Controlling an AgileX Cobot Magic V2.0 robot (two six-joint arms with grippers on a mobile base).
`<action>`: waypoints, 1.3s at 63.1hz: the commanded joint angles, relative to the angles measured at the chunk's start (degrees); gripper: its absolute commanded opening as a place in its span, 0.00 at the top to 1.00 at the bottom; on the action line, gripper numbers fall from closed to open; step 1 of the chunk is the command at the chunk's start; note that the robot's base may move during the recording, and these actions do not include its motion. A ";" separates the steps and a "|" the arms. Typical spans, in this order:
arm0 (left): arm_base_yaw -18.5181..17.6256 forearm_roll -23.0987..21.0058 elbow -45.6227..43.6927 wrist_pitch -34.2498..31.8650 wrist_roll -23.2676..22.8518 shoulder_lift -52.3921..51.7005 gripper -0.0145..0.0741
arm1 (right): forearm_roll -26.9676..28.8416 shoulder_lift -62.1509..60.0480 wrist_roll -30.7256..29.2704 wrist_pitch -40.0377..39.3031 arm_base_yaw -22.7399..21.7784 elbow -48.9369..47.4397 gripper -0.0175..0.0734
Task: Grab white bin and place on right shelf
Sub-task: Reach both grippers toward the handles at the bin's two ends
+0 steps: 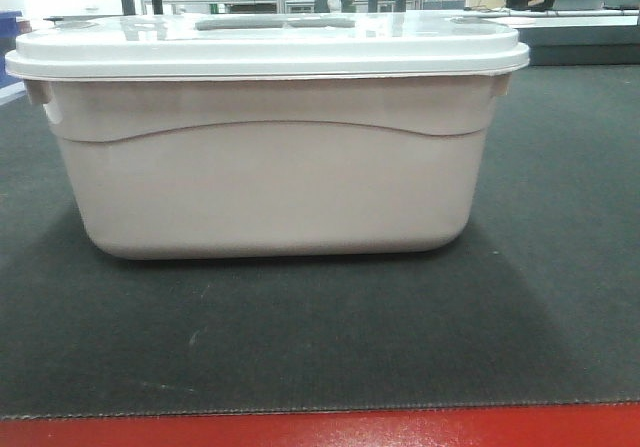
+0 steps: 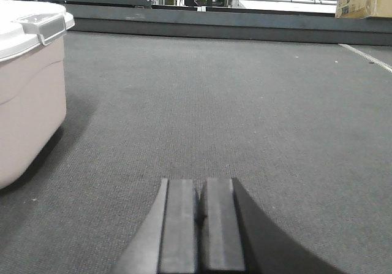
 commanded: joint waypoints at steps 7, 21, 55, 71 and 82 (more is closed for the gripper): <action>0.04 0.00 1.00 -5.01 -0.19 0.12 0.97 | 0.01 -0.35 -0.16 -4.71 -0.32 -0.22 0.73; 0.04 0.00 1.00 -5.28 -0.19 0.12 0.97 | 0.01 -0.35 -0.16 -4.71 -0.32 -0.22 0.73; 0.04 -0.44 1.00 -7.92 -0.19 0.12 0.97 | -0.63 -0.35 -0.16 -5.82 -0.32 -0.22 0.73; 0.04 -12.90 1.00 -9.20 -0.19 0.12 0.97 | -0.52 -0.35 -0.16 -6.55 -0.32 -0.27 0.73; 0.04 -15.53 -2.42 -10.87 -0.19 0.12 0.97 | 0.65 -0.22 -0.09 -8.53 -0.32 -5.37 0.73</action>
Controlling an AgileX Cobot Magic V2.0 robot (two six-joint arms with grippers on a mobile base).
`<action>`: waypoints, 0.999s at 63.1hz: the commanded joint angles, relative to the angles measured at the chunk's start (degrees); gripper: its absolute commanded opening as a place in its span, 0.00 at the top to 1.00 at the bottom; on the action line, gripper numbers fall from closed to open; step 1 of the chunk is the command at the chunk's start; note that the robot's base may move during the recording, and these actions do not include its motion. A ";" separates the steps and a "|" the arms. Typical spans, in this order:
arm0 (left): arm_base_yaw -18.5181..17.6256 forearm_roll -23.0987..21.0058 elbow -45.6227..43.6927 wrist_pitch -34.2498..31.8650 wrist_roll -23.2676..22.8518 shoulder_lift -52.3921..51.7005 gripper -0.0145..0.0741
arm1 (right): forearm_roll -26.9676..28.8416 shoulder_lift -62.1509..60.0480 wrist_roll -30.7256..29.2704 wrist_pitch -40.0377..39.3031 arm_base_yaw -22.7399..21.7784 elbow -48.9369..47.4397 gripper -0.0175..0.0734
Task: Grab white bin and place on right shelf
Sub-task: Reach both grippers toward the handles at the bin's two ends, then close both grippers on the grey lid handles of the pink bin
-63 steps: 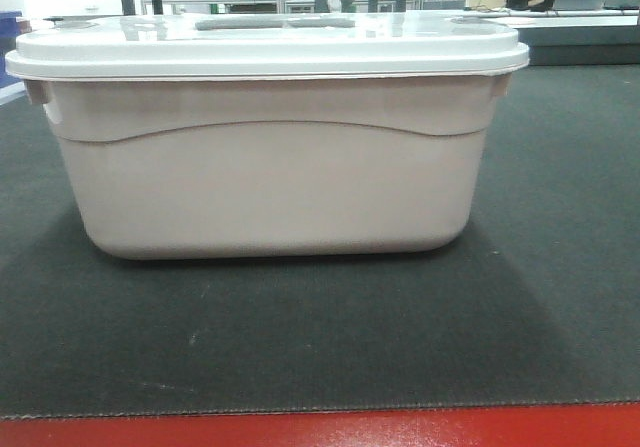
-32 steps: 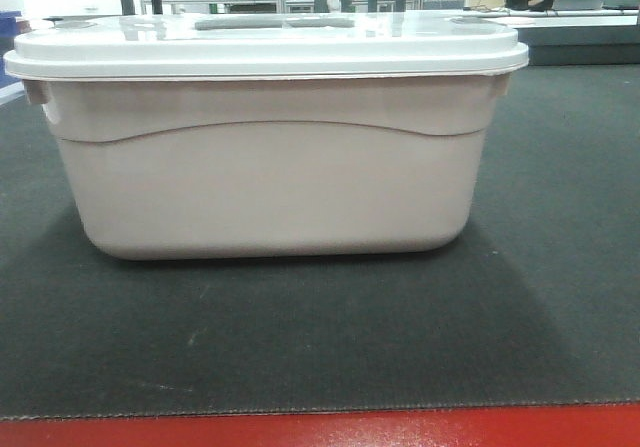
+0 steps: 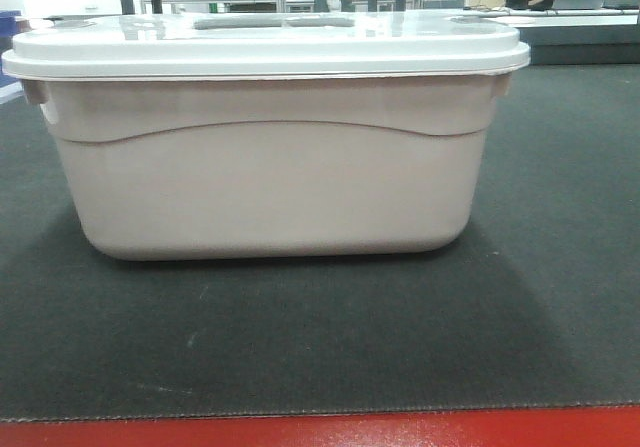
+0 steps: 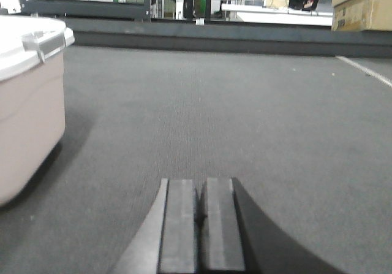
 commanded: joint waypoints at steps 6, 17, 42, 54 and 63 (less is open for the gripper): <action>0.04 -1.35 -7.67 -2.51 -0.19 1.17 0.97 | 0.30 1.49 -0.09 -6.54 -0.32 -9.64 0.73; 0.04 -1.26 -22.68 10.51 -0.19 9.53 0.96 | 0.30 9.48 -0.09 -6.20 -0.32 -19.96 0.72; -4.94 -1.77 -40.99 19.29 -0.19 34.63 0.42 | 5.12 37.99 -0.09 -3.51 -0.32 -32.54 0.10; -5.59 -10.94 -46.96 30.71 -0.19 44.98 0.38 | 15.53 47.89 -0.09 11.92 -0.32 -42.83 0.11; -5.59 -14.75 -53.49 37.18 2.72 52.87 0.38 | 22.63 55.68 -0.09 23.91 -0.32 -52.92 0.11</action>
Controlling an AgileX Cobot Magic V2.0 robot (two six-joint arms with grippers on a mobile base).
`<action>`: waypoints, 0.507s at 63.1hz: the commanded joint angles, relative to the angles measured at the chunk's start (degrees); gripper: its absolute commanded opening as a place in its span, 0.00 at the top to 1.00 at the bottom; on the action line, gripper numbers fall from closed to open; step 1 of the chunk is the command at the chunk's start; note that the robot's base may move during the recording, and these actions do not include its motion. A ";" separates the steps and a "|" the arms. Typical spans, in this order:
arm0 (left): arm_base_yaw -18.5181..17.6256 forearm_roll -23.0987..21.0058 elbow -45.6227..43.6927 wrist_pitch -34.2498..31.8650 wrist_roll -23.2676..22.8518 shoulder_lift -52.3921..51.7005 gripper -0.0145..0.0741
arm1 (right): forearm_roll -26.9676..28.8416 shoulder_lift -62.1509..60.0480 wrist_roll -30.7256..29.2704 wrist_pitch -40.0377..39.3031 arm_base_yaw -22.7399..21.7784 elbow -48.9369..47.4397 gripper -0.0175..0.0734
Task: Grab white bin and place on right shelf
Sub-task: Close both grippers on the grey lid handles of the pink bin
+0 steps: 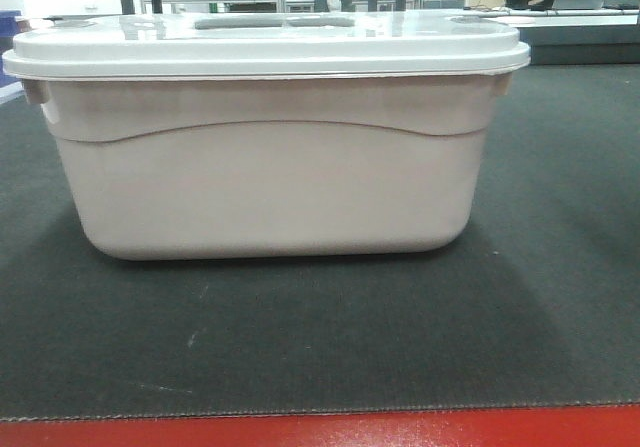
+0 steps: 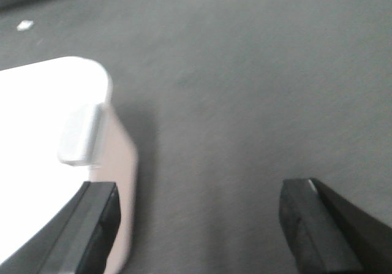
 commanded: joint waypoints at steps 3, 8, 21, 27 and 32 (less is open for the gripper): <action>-0.30 -6.33 -7.15 1.09 3.78 5.81 0.38 | 6.34 5.86 -0.19 5.58 -0.32 -10.01 0.11; 0.76 -14.00 -10.67 3.42 9.35 10.25 0.38 | 9.88 10.59 -0.32 11.09 -0.32 -15.67 0.11; 8.66 -36.14 -16.94 17.19 26.82 20.48 0.38 | 18.34 20.39 -5.13 23.35 -0.76 -26.46 0.11; 13.72 -44.10 -18.23 23.53 31.54 24.48 0.38 | 23.43 23.68 -8.30 27.66 -2.53 -29.71 0.11; 17.26 -49.27 -18.91 28.71 35.01 27.60 0.37 | 28.82 25.80 -13.29 29.57 -4.75 -30.80 0.11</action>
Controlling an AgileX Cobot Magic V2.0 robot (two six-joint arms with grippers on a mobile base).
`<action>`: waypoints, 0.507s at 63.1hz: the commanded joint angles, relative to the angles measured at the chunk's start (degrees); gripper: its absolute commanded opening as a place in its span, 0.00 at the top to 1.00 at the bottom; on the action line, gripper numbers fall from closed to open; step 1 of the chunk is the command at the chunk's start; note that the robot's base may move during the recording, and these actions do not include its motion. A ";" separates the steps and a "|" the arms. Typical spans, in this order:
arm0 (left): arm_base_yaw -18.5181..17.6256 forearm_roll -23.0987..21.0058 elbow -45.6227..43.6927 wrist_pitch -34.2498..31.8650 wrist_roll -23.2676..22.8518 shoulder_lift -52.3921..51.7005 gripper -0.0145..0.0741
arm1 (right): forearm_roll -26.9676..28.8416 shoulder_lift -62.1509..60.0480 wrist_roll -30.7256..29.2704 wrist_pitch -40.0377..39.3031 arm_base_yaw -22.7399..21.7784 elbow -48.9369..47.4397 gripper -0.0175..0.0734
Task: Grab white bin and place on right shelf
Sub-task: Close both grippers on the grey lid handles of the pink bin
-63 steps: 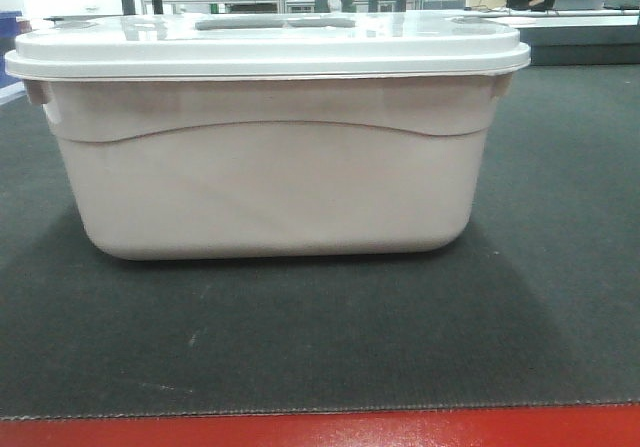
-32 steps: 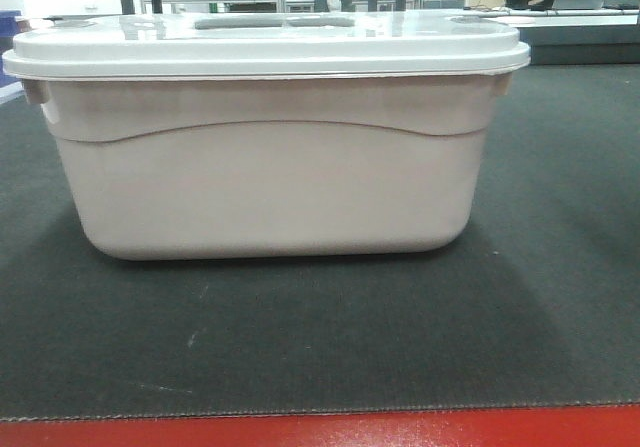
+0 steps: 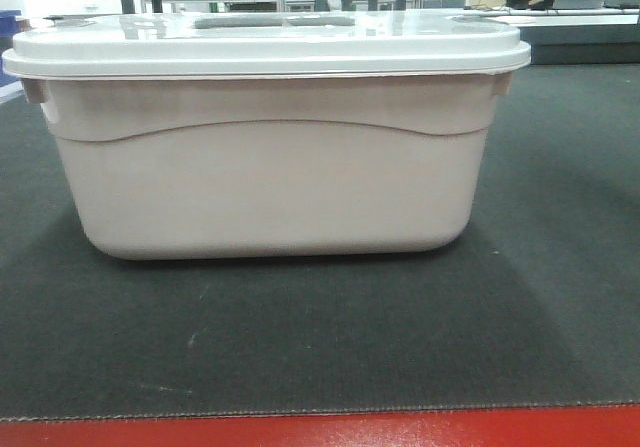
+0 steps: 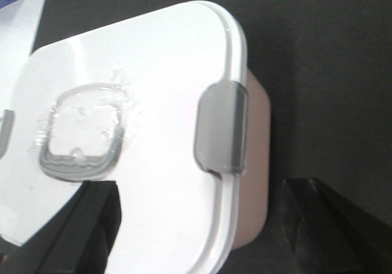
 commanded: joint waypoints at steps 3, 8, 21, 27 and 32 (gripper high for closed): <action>4.10 -11.72 -3.03 6.96 5.92 2.94 0.35 | 11.33 1.25 -7.75 1.25 -3.56 -3.08 0.11; 5.16 -14.36 -3.55 9.65 8.30 5.86 0.30 | 18.40 3.21 -12.94 4.31 -6.07 -3.08 0.11; 5.26 -15.49 -4.65 15.26 10.91 13.97 0.25 | 30.37 10.15 -21.55 15.13 -10.27 -3.08 0.11; 5.26 -15.60 -4.65 16.55 11.45 16.59 0.25 | 31.42 13.39 -23.34 17.72 -10.54 -3.08 0.11; 5.26 -16.81 -4.65 18.36 12.76 18.81 0.26 | 31.47 15.82 -24.08 18.79 -10.54 -3.08 0.11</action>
